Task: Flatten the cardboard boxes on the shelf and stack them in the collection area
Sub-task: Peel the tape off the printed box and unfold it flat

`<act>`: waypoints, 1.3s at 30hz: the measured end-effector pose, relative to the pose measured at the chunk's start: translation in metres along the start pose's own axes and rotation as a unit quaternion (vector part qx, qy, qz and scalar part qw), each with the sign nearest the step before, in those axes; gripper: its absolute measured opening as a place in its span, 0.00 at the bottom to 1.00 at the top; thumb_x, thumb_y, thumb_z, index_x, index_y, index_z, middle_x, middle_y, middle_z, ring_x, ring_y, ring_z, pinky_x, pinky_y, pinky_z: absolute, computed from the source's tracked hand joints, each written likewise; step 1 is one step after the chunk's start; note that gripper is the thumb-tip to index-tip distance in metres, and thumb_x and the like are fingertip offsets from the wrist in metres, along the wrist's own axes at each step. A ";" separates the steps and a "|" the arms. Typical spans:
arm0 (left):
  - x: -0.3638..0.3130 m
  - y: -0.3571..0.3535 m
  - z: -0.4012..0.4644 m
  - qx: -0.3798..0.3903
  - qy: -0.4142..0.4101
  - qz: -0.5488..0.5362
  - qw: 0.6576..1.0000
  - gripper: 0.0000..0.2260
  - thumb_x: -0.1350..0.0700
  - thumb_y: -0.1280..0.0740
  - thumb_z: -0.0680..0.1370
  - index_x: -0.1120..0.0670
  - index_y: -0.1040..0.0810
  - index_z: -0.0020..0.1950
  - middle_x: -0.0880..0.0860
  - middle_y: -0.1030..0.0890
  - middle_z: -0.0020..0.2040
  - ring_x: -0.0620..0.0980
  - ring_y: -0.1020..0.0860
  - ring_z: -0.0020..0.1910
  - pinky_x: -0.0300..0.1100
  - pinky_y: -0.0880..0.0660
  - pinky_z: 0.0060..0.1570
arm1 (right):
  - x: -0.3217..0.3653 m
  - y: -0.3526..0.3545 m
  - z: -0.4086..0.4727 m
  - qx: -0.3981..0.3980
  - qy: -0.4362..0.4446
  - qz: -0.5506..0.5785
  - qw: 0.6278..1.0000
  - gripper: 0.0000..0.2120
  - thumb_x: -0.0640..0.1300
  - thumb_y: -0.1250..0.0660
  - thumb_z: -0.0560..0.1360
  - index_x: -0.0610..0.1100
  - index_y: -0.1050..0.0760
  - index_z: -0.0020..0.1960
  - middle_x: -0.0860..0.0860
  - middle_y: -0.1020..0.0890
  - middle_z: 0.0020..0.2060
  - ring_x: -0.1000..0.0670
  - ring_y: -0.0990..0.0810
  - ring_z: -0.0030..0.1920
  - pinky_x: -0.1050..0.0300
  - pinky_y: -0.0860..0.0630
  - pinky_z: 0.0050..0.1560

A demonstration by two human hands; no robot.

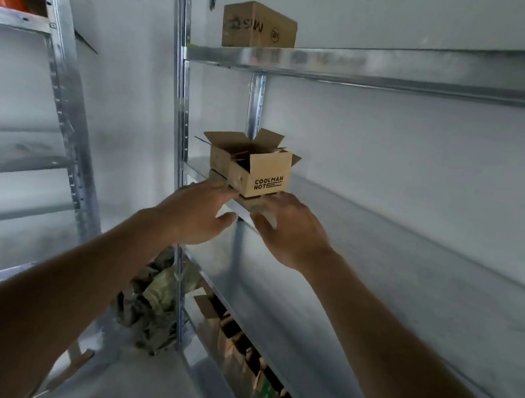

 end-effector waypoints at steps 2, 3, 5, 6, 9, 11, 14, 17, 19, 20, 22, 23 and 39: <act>0.037 -0.008 0.026 0.010 -0.012 -0.009 1.000 0.24 0.43 0.37 0.83 0.46 0.32 0.79 0.49 0.27 0.76 0.51 0.27 0.73 0.54 0.27 0.69 | 0.006 -0.019 0.035 -0.003 -0.027 -0.002 1.000 0.23 0.59 0.43 0.84 0.52 0.30 0.75 0.48 0.27 0.72 0.44 0.26 0.70 0.44 0.23 0.66; 0.055 -0.012 0.039 0.012 -0.015 -0.015 1.000 0.23 0.43 0.37 0.83 0.47 0.31 0.78 0.49 0.26 0.76 0.51 0.26 0.72 0.53 0.26 0.68 | 0.009 -0.028 0.051 0.001 -0.036 -0.006 0.999 0.23 0.60 0.43 0.84 0.51 0.30 0.75 0.47 0.27 0.72 0.43 0.27 0.71 0.44 0.23 0.66; 0.081 -0.019 0.064 0.017 -0.027 -0.033 0.999 0.20 0.45 0.35 0.83 0.47 0.28 0.75 0.48 0.23 0.72 0.49 0.23 0.67 0.49 0.23 0.64 | 0.010 -0.041 0.080 0.014 -0.049 -0.017 0.999 0.24 0.60 0.44 0.84 0.51 0.31 0.76 0.47 0.28 0.73 0.42 0.29 0.72 0.42 0.24 0.68; 0.094 -0.023 0.077 0.022 -0.038 -0.044 0.998 0.19 0.46 0.34 0.83 0.47 0.27 0.74 0.47 0.22 0.70 0.47 0.22 0.64 0.48 0.22 0.62 | 0.008 -0.047 0.095 0.013 -0.058 -0.019 0.998 0.24 0.61 0.44 0.84 0.52 0.32 0.76 0.47 0.29 0.74 0.42 0.29 0.73 0.42 0.25 0.69; 0.127 -0.037 0.120 0.024 -0.068 -0.062 0.995 0.20 0.48 0.33 0.82 0.47 0.27 0.75 0.47 0.22 0.69 0.47 0.23 0.65 0.51 0.22 0.63 | -0.001 -0.064 0.143 -0.001 -0.085 -0.023 0.996 0.25 0.62 0.43 0.84 0.53 0.32 0.77 0.47 0.30 0.75 0.41 0.30 0.74 0.43 0.28 0.71; 0.146 -0.049 0.147 0.017 -0.078 -0.067 0.995 0.20 0.47 0.33 0.82 0.47 0.27 0.75 0.47 0.23 0.70 0.48 0.23 0.65 0.52 0.22 0.63 | -0.008 -0.077 0.173 -0.004 -0.097 -0.031 0.995 0.25 0.62 0.43 0.83 0.54 0.33 0.77 0.47 0.32 0.77 0.40 0.30 0.74 0.43 0.30 0.70; 0.172 -0.072 0.183 0.016 -0.094 -0.075 0.993 0.17 0.48 0.33 0.82 0.47 0.26 0.71 0.46 0.20 0.64 0.46 0.21 0.59 0.50 0.20 0.58 | -0.022 -0.100 0.211 -0.017 -0.111 -0.039 0.993 0.26 0.62 0.42 0.83 0.54 0.35 0.78 0.45 0.35 0.78 0.38 0.30 0.74 0.42 0.29 0.70; 0.191 -0.089 0.213 0.008 -0.111 -0.097 0.989 0.18 0.48 0.33 0.82 0.46 0.28 0.72 0.46 0.19 0.62 0.44 0.20 0.54 0.46 0.19 0.55 | -0.037 -0.114 0.243 -0.037 -0.117 -0.043 0.992 0.27 0.60 0.40 0.83 0.55 0.39 0.79 0.42 0.41 0.79 0.35 0.32 0.74 0.40 0.29 0.70; 0.201 -0.097 0.228 -0.002 -0.118 -0.107 0.987 0.22 0.48 0.33 0.82 0.46 0.32 0.75 0.47 0.20 0.64 0.46 0.20 0.57 0.47 0.21 0.57 | -0.044 -0.122 0.259 -0.059 -0.125 -0.045 0.989 0.28 0.60 0.38 0.82 0.56 0.40 0.79 0.42 0.45 0.80 0.34 0.34 0.74 0.39 0.29 0.70; 0.204 -0.100 0.233 -0.003 -0.120 -0.114 0.986 0.23 0.48 0.33 0.82 0.46 0.33 0.77 0.48 0.21 0.66 0.48 0.20 0.60 0.49 0.21 0.59 | -0.047 -0.126 0.265 -0.069 -0.130 -0.043 0.988 0.28 0.60 0.37 0.82 0.57 0.40 0.79 0.43 0.47 0.80 0.34 0.35 0.75 0.39 0.29 0.71; 0.209 -0.106 0.241 -0.012 -0.132 -0.121 0.984 0.27 0.48 0.33 0.82 0.47 0.37 0.80 0.50 0.23 0.69 0.49 0.22 0.65 0.51 0.22 0.62 | -0.049 -0.132 0.276 -0.070 -0.137 -0.044 0.987 0.30 0.61 0.35 0.80 0.58 0.38 0.79 0.45 0.48 0.80 0.34 0.36 0.75 0.39 0.29 0.71; 0.212 -0.108 0.244 -0.017 -0.140 -0.120 0.983 0.29 0.48 0.33 0.82 0.47 0.38 0.81 0.50 0.24 0.71 0.50 0.24 0.66 0.52 0.23 0.64 | -0.049 -0.136 0.280 -0.063 -0.141 -0.050 0.987 0.30 0.61 0.34 0.80 0.58 0.38 0.79 0.45 0.48 0.80 0.35 0.37 0.76 0.39 0.30 0.72; 0.251 -0.138 0.264 0.019 -0.185 -0.137 0.973 0.43 0.47 0.34 0.83 0.50 0.64 0.84 0.55 0.30 0.72 0.50 0.22 0.55 0.46 0.21 0.50 | -0.055 -0.169 0.289 -0.160 -0.311 -0.080 0.933 0.11 0.44 0.33 0.83 0.43 0.20 0.63 0.45 0.23 0.59 0.46 0.22 0.49 0.53 0.22 0.48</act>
Point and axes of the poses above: each hand's wrist, its own z-axis towards the middle knuckle, its own y-axis out of the back of the hand, x = y × z, the point moved 1 cm from there along z, towards the middle knuckle
